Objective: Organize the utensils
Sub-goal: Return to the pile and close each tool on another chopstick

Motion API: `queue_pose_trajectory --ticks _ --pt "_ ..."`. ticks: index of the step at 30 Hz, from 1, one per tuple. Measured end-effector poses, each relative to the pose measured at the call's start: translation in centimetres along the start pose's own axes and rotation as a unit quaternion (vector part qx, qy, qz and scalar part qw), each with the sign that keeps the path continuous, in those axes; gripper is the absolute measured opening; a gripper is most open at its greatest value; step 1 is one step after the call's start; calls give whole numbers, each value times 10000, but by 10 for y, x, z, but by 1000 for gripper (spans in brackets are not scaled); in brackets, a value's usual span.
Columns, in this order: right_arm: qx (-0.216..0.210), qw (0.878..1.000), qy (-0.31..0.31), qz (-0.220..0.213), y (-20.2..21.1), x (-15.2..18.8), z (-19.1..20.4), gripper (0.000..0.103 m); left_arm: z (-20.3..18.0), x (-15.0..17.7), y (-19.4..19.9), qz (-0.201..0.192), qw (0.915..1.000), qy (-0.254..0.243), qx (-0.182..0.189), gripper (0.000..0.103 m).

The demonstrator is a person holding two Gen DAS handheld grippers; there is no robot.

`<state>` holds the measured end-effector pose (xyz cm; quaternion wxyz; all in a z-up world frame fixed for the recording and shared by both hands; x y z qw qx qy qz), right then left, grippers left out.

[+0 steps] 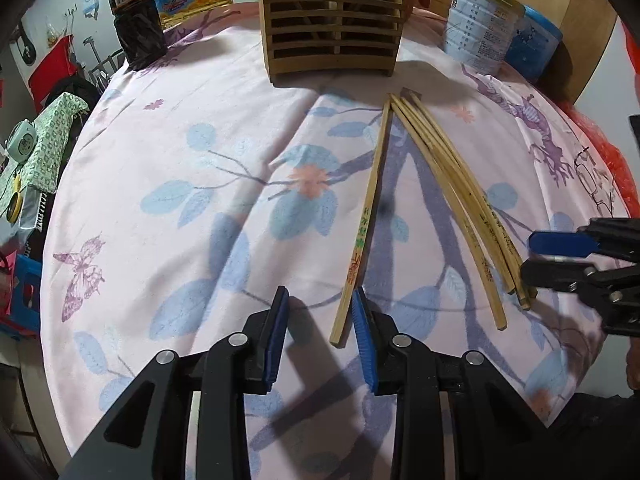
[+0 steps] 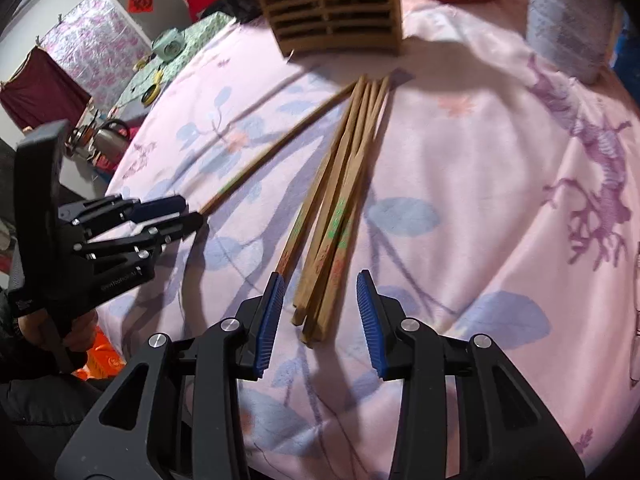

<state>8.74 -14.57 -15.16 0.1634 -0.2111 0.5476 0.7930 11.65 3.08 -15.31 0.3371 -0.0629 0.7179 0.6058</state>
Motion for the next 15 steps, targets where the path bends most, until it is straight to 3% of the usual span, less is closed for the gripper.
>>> queue_pose_trajectory --ticks 2,5,8,15 --pt "295 9993 -218 -116 3 0 -13 35 0 -1 0 1 10000 14 16 33" --pt "901 9923 -586 -620 27 -5 -43 32 0 -1 -1 3 10000 43 39 33" --pt "784 9916 -690 -767 40 -4 -52 32 1 -1 -1 -11 9999 100 100 33" --pt "674 9944 -588 -567 31 10 -51 32 1 -2 -1 -46 9999 54 110 33"
Point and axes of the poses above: each gripper's, at about its wrist camera, not at the fingertips, and y roughly against the way its jaws point, z to its left, x to its underside, the point moved 4 cm from there along -y, roughly the way its jaws point, and after that the axes turned 9 degrees about -z, right-handed, at the moved point
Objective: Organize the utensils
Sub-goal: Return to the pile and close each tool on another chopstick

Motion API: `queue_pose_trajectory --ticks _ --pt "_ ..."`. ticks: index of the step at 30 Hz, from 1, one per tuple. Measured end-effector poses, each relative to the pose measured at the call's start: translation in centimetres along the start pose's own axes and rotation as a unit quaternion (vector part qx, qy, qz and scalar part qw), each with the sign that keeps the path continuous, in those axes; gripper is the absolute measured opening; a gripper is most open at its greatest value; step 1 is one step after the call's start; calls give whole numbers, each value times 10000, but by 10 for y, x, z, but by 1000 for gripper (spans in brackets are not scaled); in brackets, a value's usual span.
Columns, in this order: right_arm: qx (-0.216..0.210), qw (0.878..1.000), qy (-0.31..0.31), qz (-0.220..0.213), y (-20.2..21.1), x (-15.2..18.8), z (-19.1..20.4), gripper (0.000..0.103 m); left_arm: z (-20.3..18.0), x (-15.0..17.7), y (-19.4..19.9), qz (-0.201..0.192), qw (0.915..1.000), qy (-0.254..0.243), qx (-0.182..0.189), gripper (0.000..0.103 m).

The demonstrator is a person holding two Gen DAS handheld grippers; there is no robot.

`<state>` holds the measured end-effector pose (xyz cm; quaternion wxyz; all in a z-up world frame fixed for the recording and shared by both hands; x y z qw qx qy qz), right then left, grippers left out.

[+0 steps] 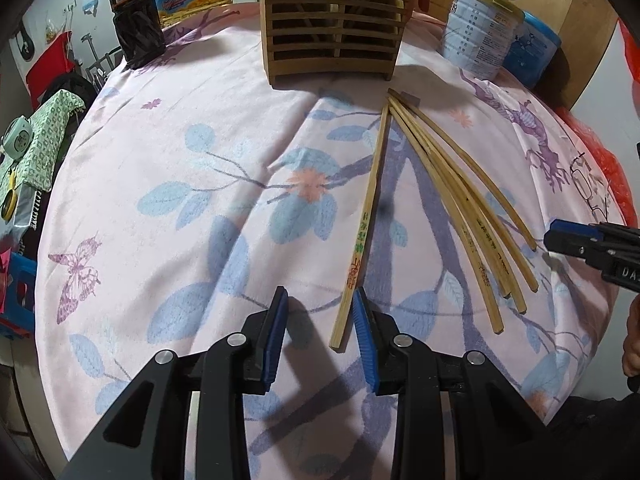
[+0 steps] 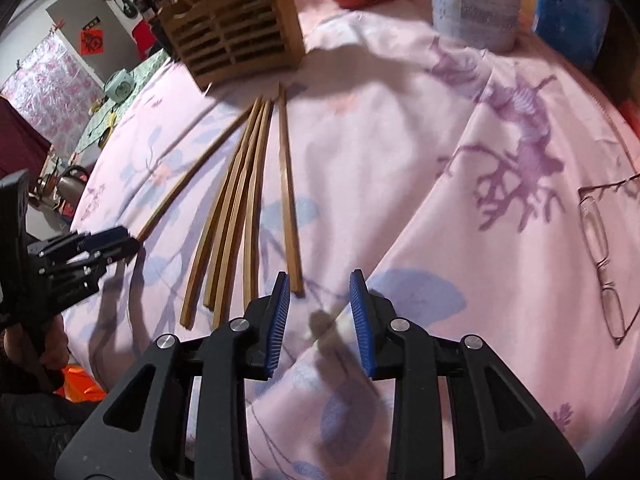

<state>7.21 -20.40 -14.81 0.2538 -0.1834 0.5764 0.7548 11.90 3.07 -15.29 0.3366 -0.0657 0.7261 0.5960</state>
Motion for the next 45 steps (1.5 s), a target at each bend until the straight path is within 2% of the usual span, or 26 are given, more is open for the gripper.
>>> queue_pose_trajectory --ticks 10,23,29,33,35,37,41,45 --pt "34 9990 451 -68 -6 -1 14 32 1 1 2 -26 10000 47 58 33" --pt "-29 9991 428 25 -14 0 14 32 -7 4 5 -18 9998 -90 173 33" --pt "-1 9987 502 -90 -14 3 15 32 -7 5 6 -81 9997 -81 210 33" --pt "273 9961 791 -294 -12 9 18 22 -8 7 8 -140 9997 -128 173 33" --pt "391 9938 962 -409 -11 13 21 21 -8 10 9 -182 9996 -91 188 33" --pt "382 9932 1017 -431 -9 15 23 14 -7 12 11 -212 9996 -84 193 33" --pt "352 9931 1029 -448 -8 17 23 10 -9 20 16 -298 9992 -222 135 33" --pt "295 9939 976 -431 -8 17 23 7 -7 21 17 -325 9992 -208 129 26"
Point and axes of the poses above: each gripper's, at about its wrist camera, not at the fingertips, and y roughly against the way its jaws point, z to its left, x to its underside, the point moved 4 cm from there along -y, roughly the way its jaws point, and after that the axes turned 9 degrees about -z, right-handed, at the moved point
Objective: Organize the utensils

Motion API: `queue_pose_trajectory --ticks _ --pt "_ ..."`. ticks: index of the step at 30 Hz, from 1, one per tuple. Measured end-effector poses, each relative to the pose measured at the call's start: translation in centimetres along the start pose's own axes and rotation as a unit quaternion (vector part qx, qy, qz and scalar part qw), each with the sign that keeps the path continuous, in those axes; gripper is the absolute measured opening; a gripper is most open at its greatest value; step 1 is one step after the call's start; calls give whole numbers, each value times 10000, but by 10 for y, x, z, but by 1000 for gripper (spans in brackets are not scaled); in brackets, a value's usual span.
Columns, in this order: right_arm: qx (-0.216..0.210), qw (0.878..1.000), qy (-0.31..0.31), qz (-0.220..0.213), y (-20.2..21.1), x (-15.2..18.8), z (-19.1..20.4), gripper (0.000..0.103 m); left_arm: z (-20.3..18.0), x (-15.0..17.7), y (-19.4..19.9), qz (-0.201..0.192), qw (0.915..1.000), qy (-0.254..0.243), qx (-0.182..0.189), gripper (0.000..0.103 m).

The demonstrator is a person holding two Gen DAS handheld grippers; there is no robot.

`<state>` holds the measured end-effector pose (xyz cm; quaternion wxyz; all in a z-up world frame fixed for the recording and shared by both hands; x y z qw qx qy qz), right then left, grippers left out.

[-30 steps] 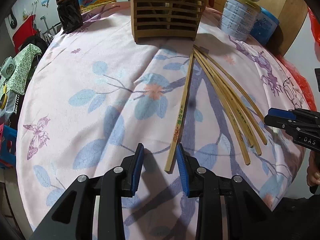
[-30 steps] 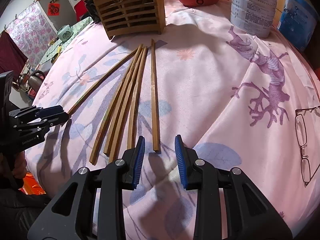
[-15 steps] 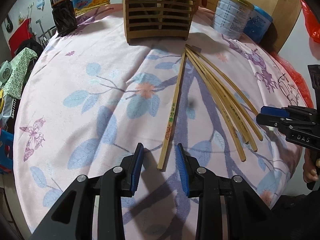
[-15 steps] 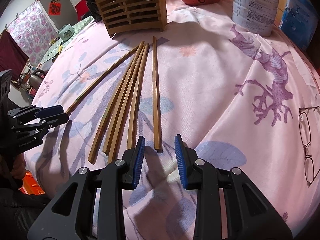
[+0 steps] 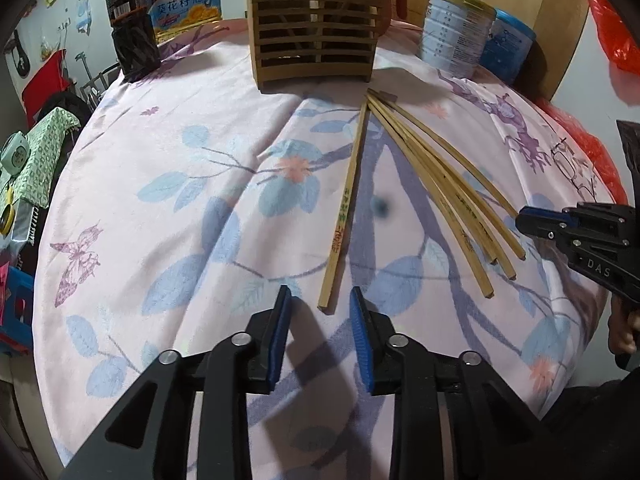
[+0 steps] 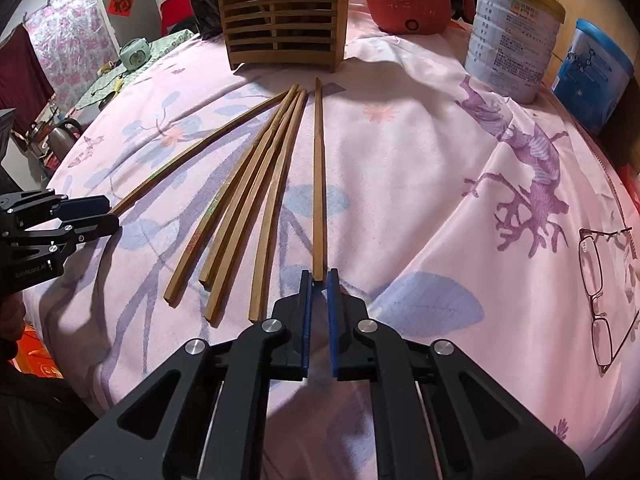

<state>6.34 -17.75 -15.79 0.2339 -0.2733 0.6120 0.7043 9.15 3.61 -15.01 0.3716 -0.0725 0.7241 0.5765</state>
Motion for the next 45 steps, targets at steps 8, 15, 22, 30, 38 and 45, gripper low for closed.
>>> queue_pose_trajectory --ticks 8,15,22,30,38,45 --pt "-66 9999 37 80 -2 -4 1 6 -9 -8 -7 -4 9997 -51 241 6" --pt "194 9964 192 -801 51 -52 -8 6 -5 -51 34 -639 9979 9 97 6" --pt "50 9800 -27 -1989 119 -122 -14 6 -8 -119 91 -1481 9889 81 19 6" --pt "-242 9750 -293 -2189 137 -141 -19 4 -17 -141 110 -1546 9872 297 257 6" --pt "-344 9732 -172 -2269 138 -165 -16 4 -7 -178 115 -1684 9842 415 353 5" --pt "-655 9919 -17 -1089 91 -103 -24 22 -6 -196 114 -1781 9828 369 308 5"
Point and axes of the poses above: each gripper's, at about its wrist camera, not at the fingertips, and y roughly against the way its jaws point, z to its left, x to its underside, the point moved 4 cm from there along -y, roughly the way its jaws point, and after that the axes turned 9 degrees about -z, right-handed, at the moved point
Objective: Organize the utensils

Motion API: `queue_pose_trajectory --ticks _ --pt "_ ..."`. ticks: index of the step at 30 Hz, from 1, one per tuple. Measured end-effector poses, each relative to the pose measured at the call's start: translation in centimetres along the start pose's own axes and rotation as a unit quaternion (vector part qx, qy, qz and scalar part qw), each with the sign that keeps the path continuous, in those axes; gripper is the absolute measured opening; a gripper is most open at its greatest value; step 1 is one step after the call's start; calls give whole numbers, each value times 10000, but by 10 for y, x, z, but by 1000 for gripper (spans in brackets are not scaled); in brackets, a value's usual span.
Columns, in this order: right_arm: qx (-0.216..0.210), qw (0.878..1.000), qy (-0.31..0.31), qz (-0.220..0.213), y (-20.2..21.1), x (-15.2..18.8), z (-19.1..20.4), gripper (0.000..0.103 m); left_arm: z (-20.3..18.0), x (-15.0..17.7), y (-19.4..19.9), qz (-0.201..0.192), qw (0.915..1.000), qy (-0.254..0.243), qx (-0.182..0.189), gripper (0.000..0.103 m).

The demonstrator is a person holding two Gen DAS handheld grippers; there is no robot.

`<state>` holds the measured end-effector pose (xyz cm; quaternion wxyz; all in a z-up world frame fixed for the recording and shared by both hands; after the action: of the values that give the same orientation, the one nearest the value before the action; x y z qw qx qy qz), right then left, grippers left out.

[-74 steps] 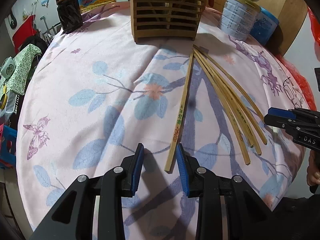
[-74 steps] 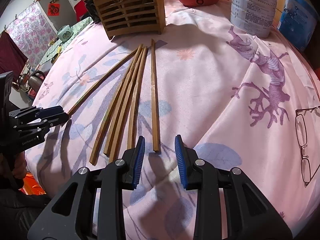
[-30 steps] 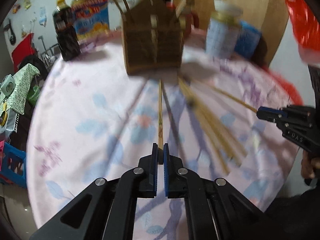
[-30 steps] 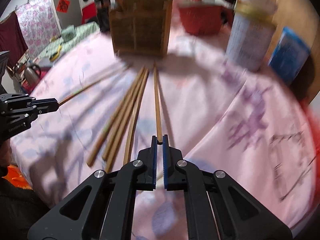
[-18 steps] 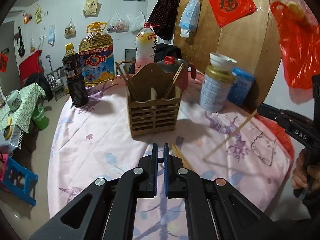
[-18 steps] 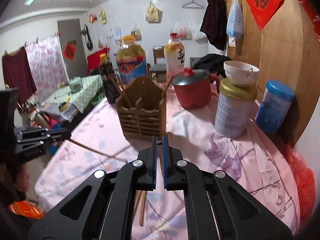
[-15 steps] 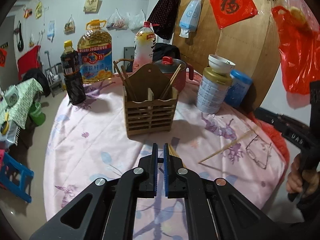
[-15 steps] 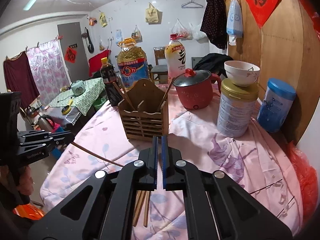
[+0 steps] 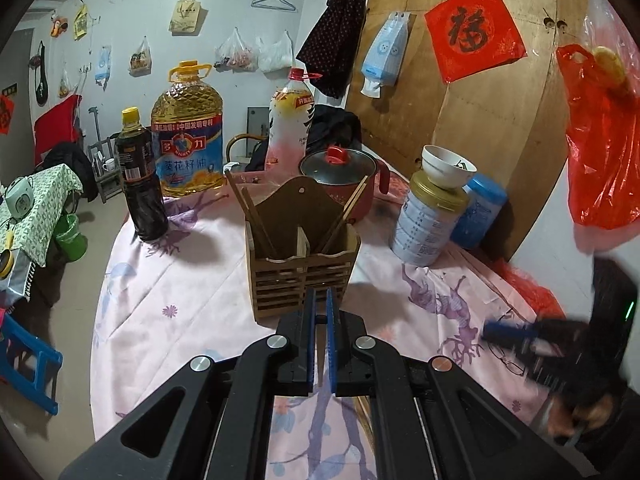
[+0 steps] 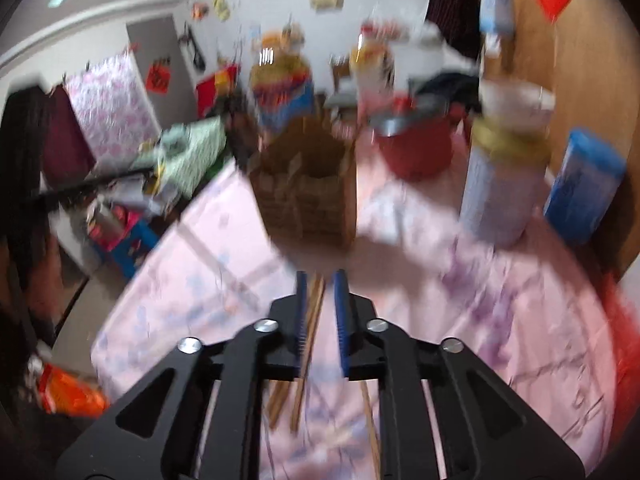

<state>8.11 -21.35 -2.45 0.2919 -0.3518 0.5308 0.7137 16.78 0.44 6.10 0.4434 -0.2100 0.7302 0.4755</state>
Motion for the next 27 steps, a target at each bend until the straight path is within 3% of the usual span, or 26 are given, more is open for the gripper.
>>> queue_pose_trajectory --ticks 3,7,11,15,20,27 --pt "190 9984 17 536 1 52 -12 23 2 2 -4 91 10000 9 30 5" --pt "443 9930 -477 986 15 115 -33 23 2 4 -10 200 9998 -46 74 6" --pt "742 9864 -999 1075 27 158 -48 25 -1 2 -13 256 9994 -148 163 5" --pt "907 9844 -1208 904 31 178 -50 22 -7 -2 -17 283 9989 -277 249 6" --pt "1041 9859 -1179 563 41 159 -47 6 -13 -7 -18 256 9984 -400 297 6" --pt "931 9944 -209 -465 57 30 -28 6 -10 -38 -12 -27 9989 -389 267 5"
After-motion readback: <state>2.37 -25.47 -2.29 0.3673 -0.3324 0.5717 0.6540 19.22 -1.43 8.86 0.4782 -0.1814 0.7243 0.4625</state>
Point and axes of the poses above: each gripper's, at about its wrist camera, not at the fingertips, and y roughly against the way its jaws point, z to its left, x to its underside, the point moved 4 cm from there along -y, roughly the way its jaws point, and after that the axes turned 9 degrees about -z, right-handed, at the moved point
